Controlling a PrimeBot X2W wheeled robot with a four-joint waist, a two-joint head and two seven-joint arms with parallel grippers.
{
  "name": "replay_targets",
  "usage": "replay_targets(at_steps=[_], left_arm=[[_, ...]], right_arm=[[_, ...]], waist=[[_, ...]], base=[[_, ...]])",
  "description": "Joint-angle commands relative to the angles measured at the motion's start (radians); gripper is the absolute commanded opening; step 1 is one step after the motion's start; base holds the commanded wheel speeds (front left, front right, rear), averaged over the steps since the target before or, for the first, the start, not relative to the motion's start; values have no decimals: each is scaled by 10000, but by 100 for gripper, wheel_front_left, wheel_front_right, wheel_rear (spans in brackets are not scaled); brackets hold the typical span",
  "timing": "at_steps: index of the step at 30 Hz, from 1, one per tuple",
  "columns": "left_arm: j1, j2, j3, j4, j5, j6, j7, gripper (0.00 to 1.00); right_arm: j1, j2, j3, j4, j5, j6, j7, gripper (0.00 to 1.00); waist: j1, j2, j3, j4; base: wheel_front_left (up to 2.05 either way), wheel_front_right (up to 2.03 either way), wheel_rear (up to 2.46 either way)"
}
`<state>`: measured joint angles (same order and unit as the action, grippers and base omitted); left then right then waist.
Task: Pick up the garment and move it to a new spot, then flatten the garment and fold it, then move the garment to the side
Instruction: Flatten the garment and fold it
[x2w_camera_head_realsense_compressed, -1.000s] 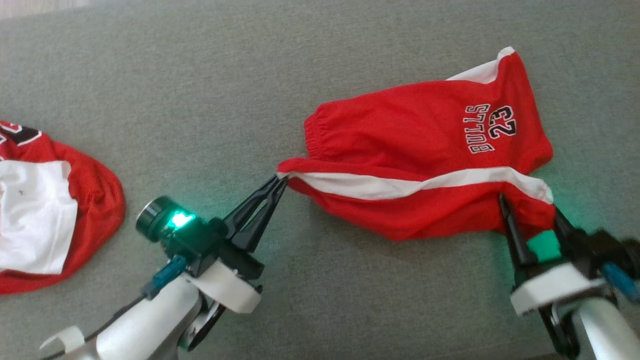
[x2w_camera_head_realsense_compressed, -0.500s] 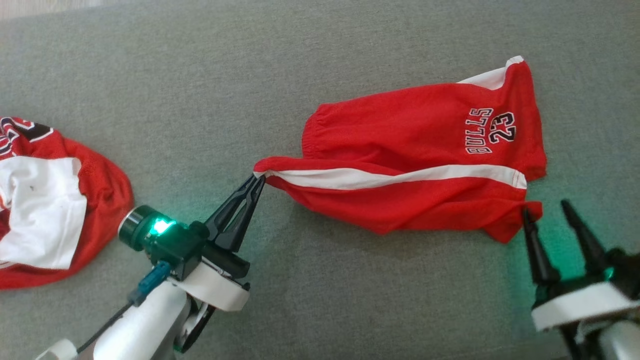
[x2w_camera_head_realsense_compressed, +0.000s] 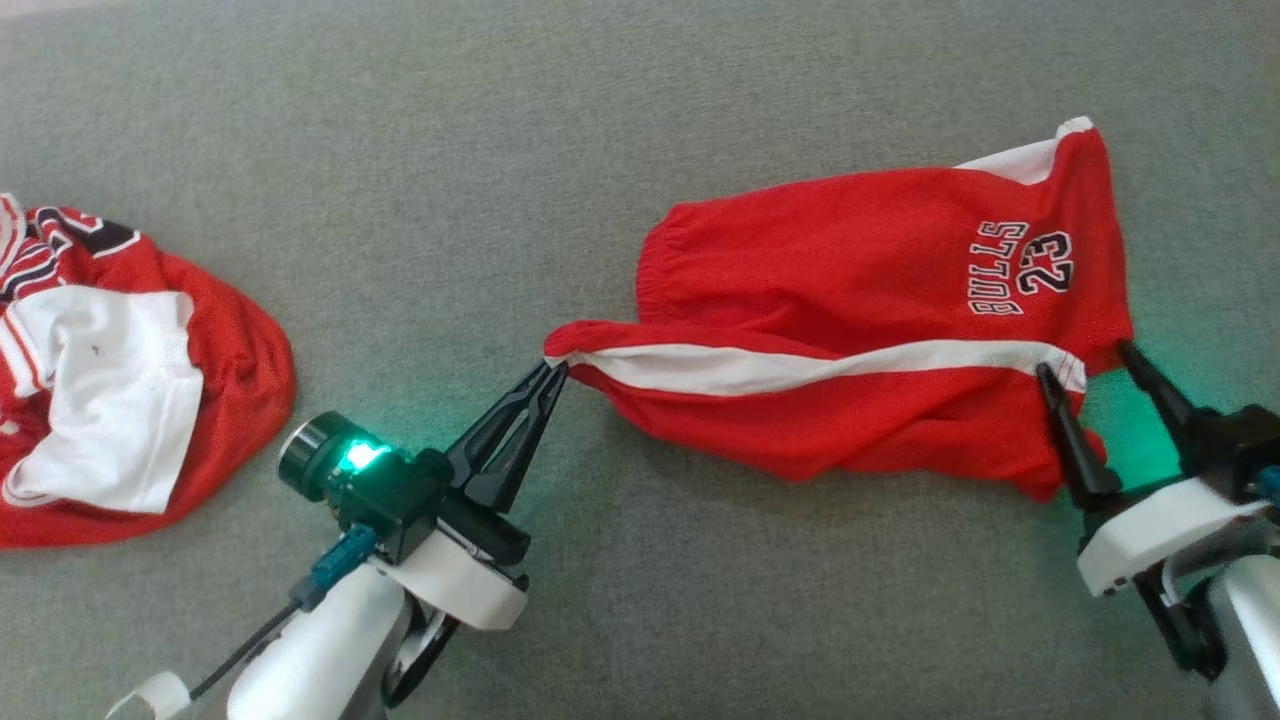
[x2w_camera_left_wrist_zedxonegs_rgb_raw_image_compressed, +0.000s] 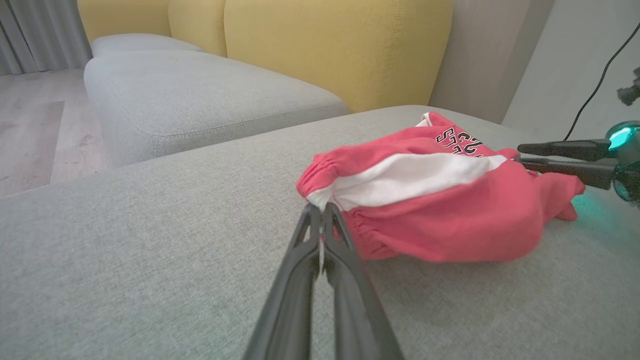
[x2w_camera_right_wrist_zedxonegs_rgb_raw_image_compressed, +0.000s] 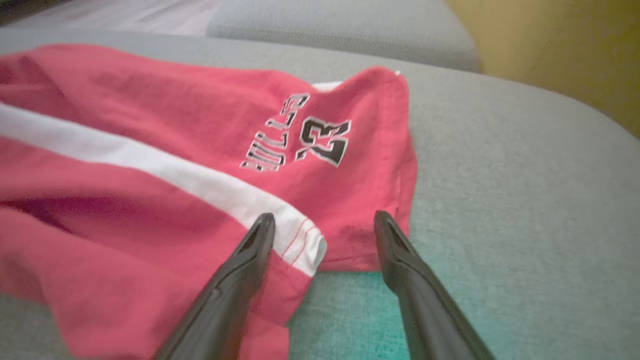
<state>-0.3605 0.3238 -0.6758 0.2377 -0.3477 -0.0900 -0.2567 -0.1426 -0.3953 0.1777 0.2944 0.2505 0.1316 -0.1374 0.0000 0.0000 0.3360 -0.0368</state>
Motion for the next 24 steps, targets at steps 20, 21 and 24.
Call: replay_targets(at_steps=[20, 21, 24], left_arm=[[80, -169, 1116, -212, 616, -362, -51, 0], [117, -154, 1172, -316, 651, -364, -51, 0], [135, -44, 1371, -816, 711, -373, -51, 0]], right_arm=[[-254, -210, 369, 577, -333, -9, -807, 0], [-174, -206, 173, 409, -388, -9, -859, 0], [33, -193, -569, -498, -624, -9, -929, 0]], waist=[[0, 0, -412, -29], [0, 0, -494, -52], [0, 0, -721, -131]], base=[[0, 0, 0], [0, 0, 0], [0, 0, 0]])
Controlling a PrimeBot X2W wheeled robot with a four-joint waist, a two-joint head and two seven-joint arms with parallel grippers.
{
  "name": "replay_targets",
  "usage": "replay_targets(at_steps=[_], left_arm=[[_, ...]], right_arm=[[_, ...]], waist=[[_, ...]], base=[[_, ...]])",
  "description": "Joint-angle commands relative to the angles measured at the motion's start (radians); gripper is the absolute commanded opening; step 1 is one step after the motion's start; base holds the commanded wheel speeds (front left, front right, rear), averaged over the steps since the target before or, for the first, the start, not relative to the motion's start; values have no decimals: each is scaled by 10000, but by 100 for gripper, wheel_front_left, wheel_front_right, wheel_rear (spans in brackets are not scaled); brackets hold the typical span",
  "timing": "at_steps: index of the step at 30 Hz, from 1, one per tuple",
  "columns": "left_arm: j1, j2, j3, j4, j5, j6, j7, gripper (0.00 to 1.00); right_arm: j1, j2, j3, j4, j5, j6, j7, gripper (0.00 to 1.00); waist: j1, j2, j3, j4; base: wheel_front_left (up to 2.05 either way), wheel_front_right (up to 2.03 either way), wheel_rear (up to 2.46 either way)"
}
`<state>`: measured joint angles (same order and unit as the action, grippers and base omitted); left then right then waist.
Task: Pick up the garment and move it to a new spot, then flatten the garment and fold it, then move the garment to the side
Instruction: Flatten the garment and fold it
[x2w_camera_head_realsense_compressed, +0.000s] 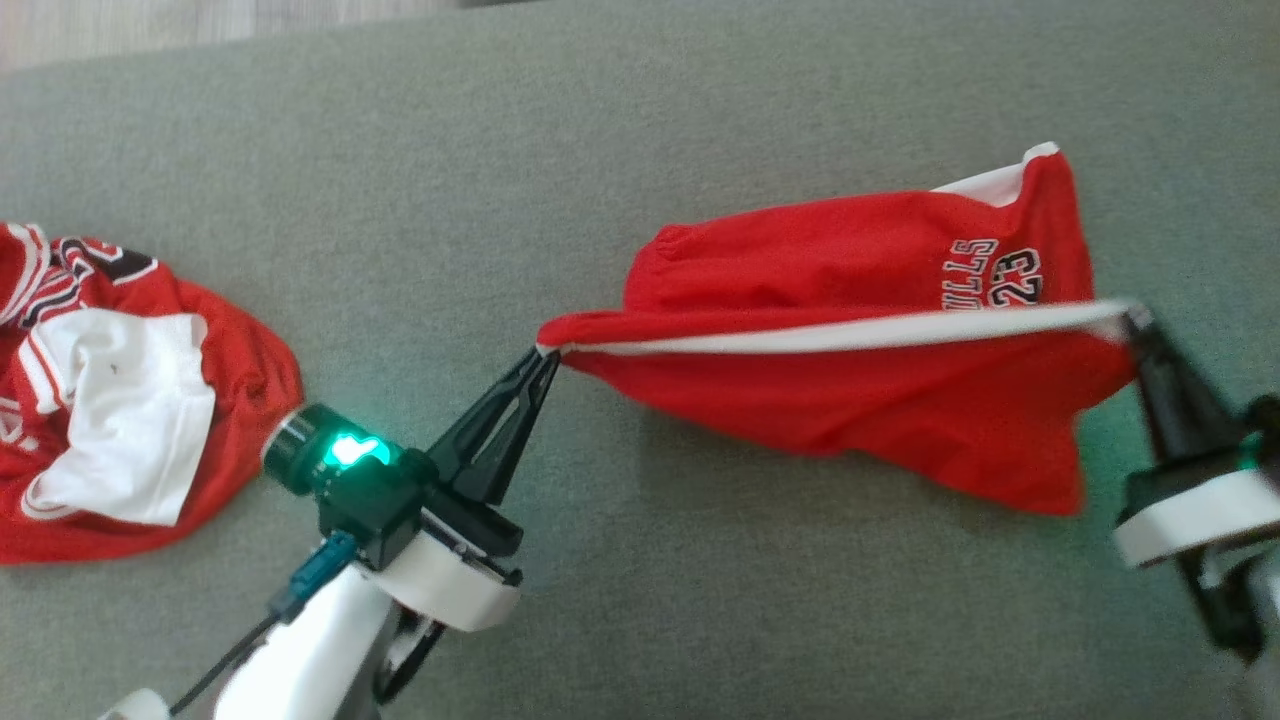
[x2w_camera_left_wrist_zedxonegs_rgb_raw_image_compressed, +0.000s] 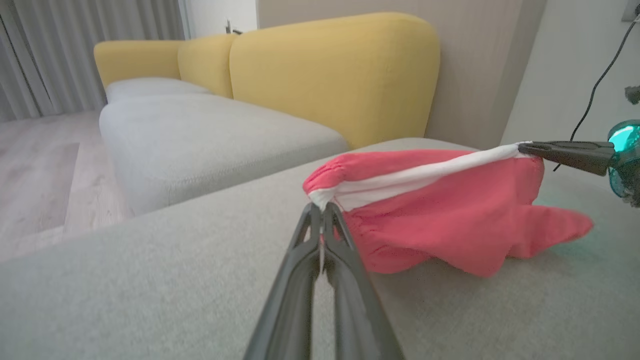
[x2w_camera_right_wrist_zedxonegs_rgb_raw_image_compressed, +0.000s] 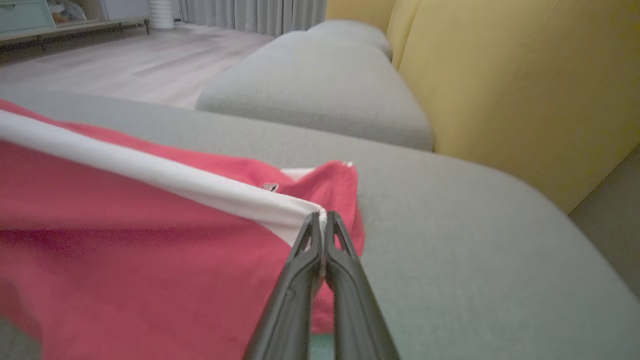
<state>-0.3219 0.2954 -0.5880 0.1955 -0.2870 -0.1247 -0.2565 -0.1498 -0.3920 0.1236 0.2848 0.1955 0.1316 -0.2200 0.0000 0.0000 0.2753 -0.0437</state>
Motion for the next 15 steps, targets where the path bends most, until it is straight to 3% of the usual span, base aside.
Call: replay_targets(at_steps=[1, 7, 15], left_arm=[[-325, 343, 524, -602, 153, -30, -53, 0], [-1991, 1421, 340, -1920, 349, -53, 390, 0], [-6052, 2641, -368, -3258, -324, -57, 1881, 0]], right_arm=[[150, -222, -331, -868, -162, -9, -64, 0], [-494, -999, -1669, -3696, -664, -9, 813, 0], [-3116, -2640, -2235, -5169, -757, -9, 1897, 0]], waist=[[0, 0, -166, -86], [0, 0, -294, -214], [0, 0, 146, -211]], base=[[0, 0, 0], [0, 0, 0], [0, 0, 0]])
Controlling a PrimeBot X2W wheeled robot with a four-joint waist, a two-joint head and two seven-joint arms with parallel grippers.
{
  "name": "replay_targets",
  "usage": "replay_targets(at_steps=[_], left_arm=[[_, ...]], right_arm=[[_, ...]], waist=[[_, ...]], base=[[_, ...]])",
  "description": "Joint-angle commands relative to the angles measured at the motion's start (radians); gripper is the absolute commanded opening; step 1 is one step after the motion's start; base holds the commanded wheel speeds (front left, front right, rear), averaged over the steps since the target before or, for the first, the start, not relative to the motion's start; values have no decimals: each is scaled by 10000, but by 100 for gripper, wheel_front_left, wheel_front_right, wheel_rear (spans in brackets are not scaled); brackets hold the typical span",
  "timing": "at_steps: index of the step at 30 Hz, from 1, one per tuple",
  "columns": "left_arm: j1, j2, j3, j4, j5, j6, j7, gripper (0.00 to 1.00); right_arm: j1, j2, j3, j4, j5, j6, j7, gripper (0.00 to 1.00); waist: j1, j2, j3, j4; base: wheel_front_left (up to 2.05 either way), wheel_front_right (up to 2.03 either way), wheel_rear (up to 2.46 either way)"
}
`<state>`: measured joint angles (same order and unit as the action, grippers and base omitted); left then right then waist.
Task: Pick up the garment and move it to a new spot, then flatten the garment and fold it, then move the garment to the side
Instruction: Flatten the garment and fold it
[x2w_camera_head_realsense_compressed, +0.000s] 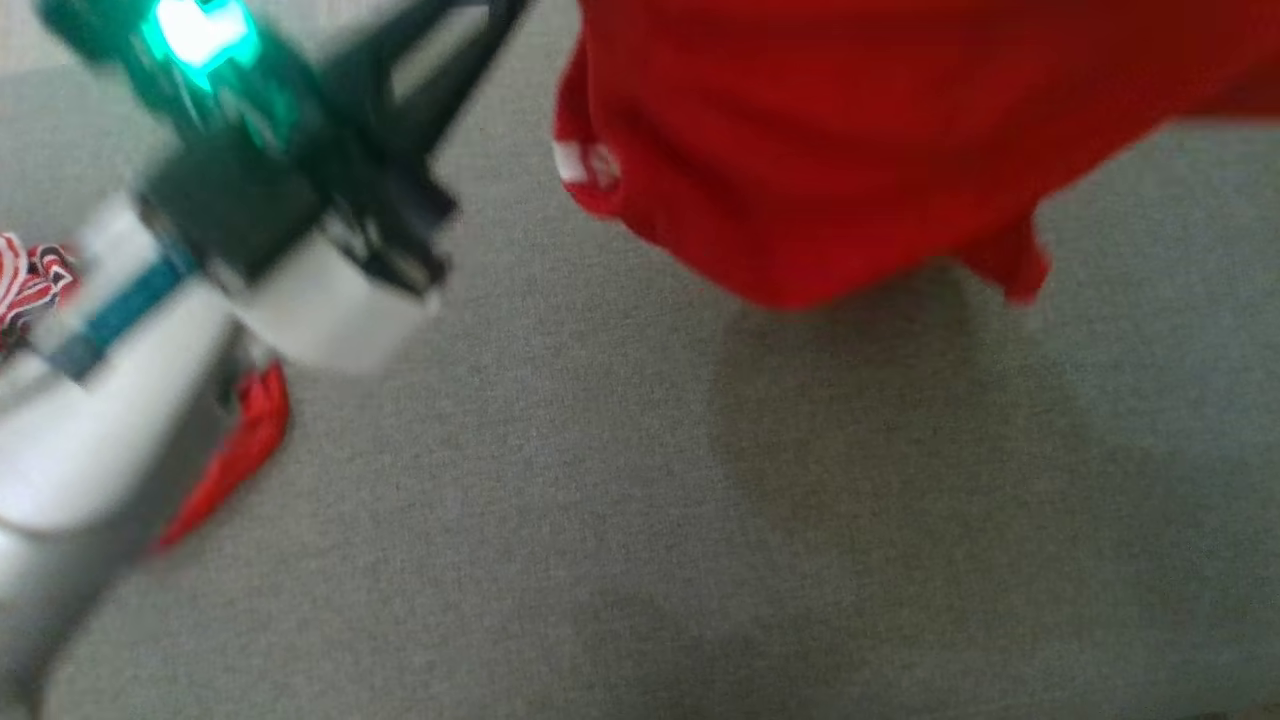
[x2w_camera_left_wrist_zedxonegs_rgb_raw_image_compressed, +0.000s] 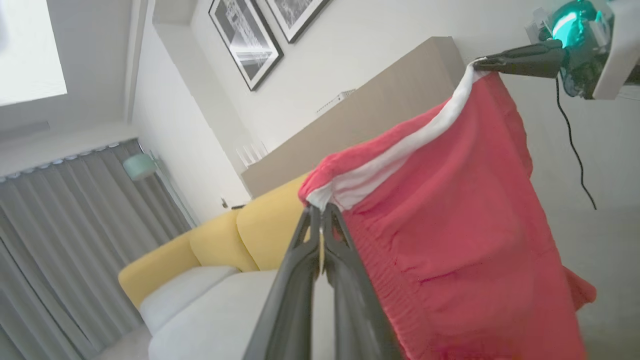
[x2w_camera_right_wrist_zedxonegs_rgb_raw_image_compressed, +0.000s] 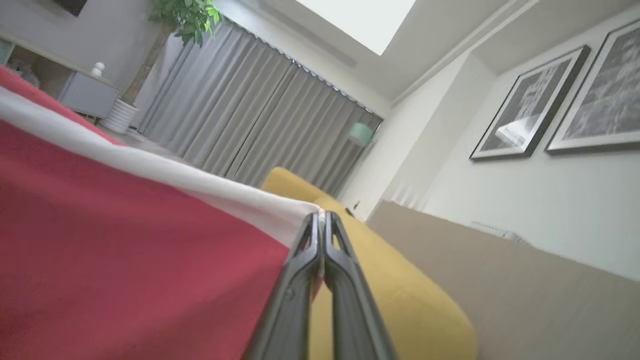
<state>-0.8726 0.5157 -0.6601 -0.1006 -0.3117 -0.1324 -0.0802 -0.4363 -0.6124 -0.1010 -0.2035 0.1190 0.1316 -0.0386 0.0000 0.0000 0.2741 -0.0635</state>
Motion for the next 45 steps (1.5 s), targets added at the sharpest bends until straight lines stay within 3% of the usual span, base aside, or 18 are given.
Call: replay_targets(at_steps=[1, 5, 11, 17, 21, 24, 29, 32, 39, 45], left_arm=[[-1023, 531, 271, -303, -214, 19, 294, 0], [-2271, 768, -72, 83, -769, 19, 765, 0], [-4561, 948, -881, 1729, -1696, 18, 1079, 0], [-6612, 655, -1482, 3562, -1723, 18, 184, 0], [-7751, 305, -1474, 4511, -1463, 18, -750, 0], [-7820, 57, -1664, 4893, -1561, 18, -1212, 0], [-5686, 466, -2431, 4590, -1940, 56, -1612, 0], [-3891, 708, -2734, 3936, -1963, 406, -1753, 0], [409, 628, -3668, 2554, -2089, 1051, -1811, 0], [3030, 652, -4145, 2044, -2383, 1531, -1813, 0]], right_arm=[[-685, -591, 59, -263, 53, -9, 151, 0], [-2062, -937, 495, 279, 276, -9, 248, 0], [-4826, -1228, 2133, 2183, 664, -9, 191, 0], [-7331, -949, 2925, 4109, 317, -9, -781, 0], [-8477, -755, 2623, 4832, -406, -9, -1721, 0], [-8482, -645, 2455, 4958, -787, -9, -2031, 0], [-6445, -228, 2344, 4487, -750, -9, -2210, 0], [-4713, 16, 2166, 3898, -690, -9, -2224, 0], [93, 736, 1270, 2235, -304, -9, -2155, 0], [3651, 1121, 1014, 734, 288, -9, -1650, 0]], waist=[[0, 0, 268, -22], [0, 0, 596, -29], [0, 0, 1652, 97], [0, 0, 2638, 134], [0, 0, 2998, 144], [0, 0, 3067, 176], [0, 0, 2985, 43], [0, 0, 2797, 20], [0, 0, 1932, -104], [0, 0, 995, -396]], base=[[0, 0, 0], [0, 0, 0], [0, 0, 0], [0, 0, 0], [0, 0, 0], [0, 0, 0], [0, 0, 0], [0, 0, 0], [0, 0, 0], [0, 0, 0]])
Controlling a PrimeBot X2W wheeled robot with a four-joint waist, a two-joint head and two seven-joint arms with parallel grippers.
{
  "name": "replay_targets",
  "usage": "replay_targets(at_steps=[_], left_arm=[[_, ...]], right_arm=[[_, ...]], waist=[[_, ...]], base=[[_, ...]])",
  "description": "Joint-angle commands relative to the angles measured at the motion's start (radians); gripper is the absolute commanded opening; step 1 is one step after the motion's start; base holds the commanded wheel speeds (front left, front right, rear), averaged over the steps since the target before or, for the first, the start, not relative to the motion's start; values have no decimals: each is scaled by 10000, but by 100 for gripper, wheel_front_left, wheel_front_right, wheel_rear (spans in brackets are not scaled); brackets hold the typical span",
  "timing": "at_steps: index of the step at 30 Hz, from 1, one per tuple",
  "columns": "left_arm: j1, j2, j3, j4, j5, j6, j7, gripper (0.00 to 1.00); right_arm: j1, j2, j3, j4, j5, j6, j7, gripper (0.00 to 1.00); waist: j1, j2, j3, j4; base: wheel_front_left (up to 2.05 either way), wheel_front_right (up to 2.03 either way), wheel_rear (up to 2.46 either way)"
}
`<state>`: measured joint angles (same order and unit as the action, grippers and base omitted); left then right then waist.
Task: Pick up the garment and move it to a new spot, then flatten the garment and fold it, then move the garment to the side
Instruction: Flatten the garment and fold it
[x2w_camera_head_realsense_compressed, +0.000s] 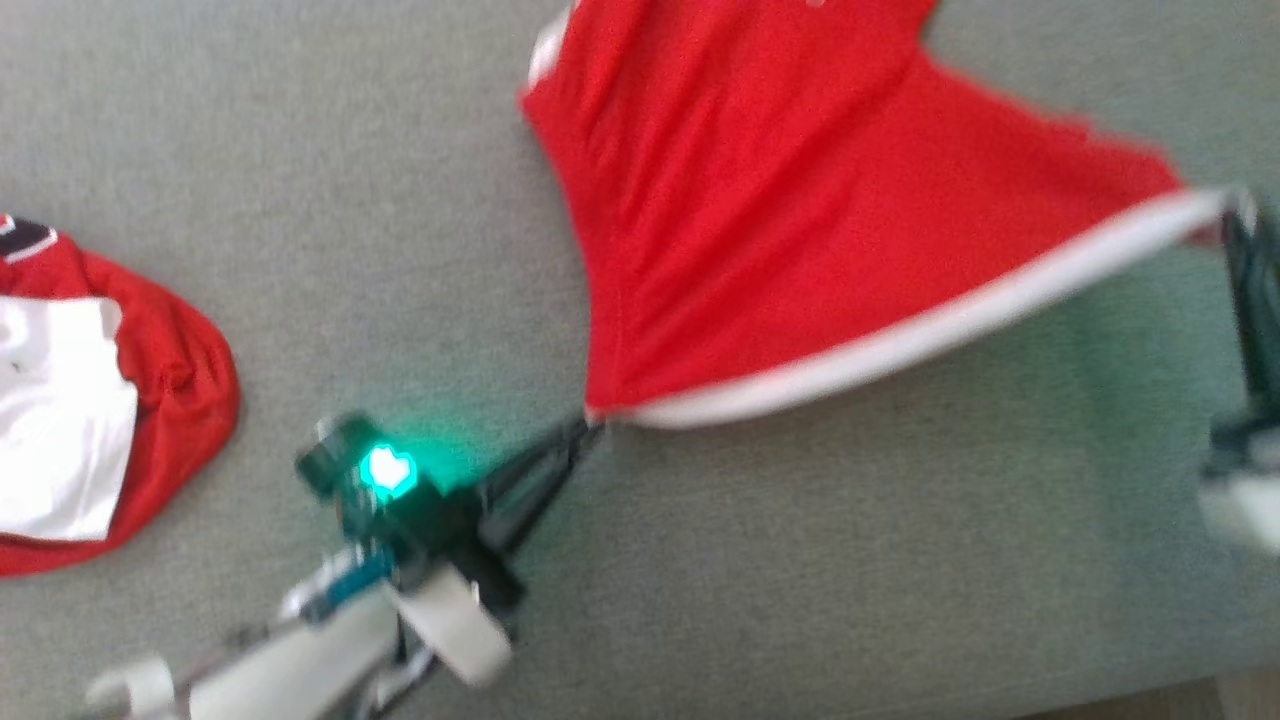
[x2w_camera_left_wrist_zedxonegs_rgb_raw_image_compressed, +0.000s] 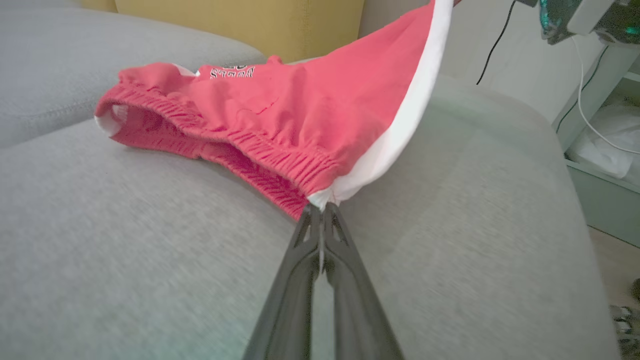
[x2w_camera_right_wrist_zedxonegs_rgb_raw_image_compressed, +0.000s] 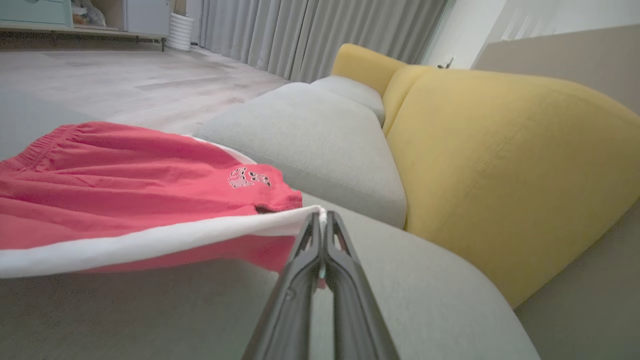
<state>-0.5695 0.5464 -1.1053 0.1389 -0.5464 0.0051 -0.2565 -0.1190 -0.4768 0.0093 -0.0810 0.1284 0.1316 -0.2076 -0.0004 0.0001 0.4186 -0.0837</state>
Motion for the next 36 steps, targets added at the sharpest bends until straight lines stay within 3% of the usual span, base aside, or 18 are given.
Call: replay_targets(at_steps=[1, 8, 13, 18, 24, 30, 36], left_arm=[[300, 401, 265, -433, -46, 265, -51, 0], [1628, 856, 246, -1445, -392, 852, -52, 0], [1504, 877, 610, -2329, -723, 1023, -3, 0], [322, 508, 1060, -2332, -935, 803, 415, 0], [-1282, -266, 1586, -1451, -1207, 446, 706, 0], [-2537, -886, 1736, -195, -1478, 63, 1295, 0], [-3305, -1290, 1691, 649, -1475, -113, 1647, 0]], right_arm=[[990, -218, -156, -733, 350, -9, 75, 0], [3220, -380, -1142, -2136, 710, -9, 468, 0], [3036, -779, -1475, -2655, 627, -9, 1362, 0], [1303, -1547, -844, -2220, 890, -9, 2395, 0], [-1439, -2643, 269, -766, 1482, -9, 3113, 0], [-4047, -3473, 1911, 986, 1999, -9, 3315, 0], [-6292, -3695, 3701, 2664, 2128, -9, 3023, 0]], waist=[[4, -1, -564, -212], [4, -1, -996, -281], [4, -1, -1017, -79], [4, -1, -522, 447], [4, -1, 311, 1130], [4, -1, 1067, 1624], [4, -1, 1597, 1968]], base=[[0, 0, 0], [0, 0, 0], [0, 0, 0], [0, 0, 0], [0, 0, 0], [0, 0, 0], [0, 0, 0]])
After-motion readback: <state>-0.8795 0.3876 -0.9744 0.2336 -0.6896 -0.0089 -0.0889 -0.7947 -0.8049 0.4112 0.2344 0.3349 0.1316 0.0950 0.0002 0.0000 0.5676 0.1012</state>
